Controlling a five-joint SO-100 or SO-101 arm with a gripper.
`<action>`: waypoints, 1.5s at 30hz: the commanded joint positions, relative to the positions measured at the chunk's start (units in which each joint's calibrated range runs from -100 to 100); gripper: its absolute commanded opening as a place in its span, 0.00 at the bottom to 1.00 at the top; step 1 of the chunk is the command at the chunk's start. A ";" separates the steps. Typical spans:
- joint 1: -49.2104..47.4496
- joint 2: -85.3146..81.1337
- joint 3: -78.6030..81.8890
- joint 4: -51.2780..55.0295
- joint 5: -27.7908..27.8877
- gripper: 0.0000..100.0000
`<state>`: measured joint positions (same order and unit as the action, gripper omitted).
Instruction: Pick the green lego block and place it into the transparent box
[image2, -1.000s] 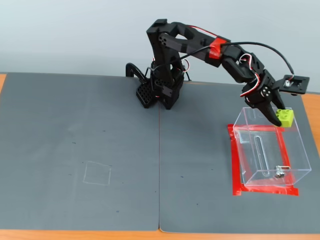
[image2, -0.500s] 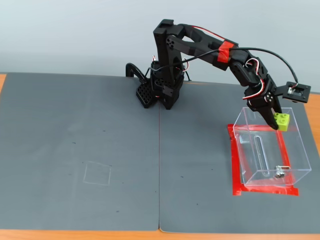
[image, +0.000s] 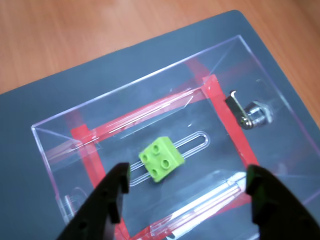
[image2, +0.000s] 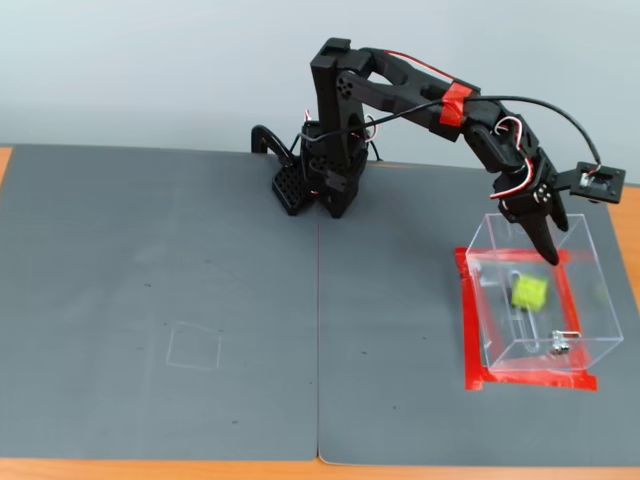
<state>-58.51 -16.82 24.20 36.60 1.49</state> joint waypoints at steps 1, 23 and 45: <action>0.51 -0.52 -2.99 -0.84 0.10 0.28; 10.88 -14.93 5.15 -0.23 -0.27 0.27; 37.88 -56.39 42.60 -0.06 -0.37 0.02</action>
<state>-24.69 -67.80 62.37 36.60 1.34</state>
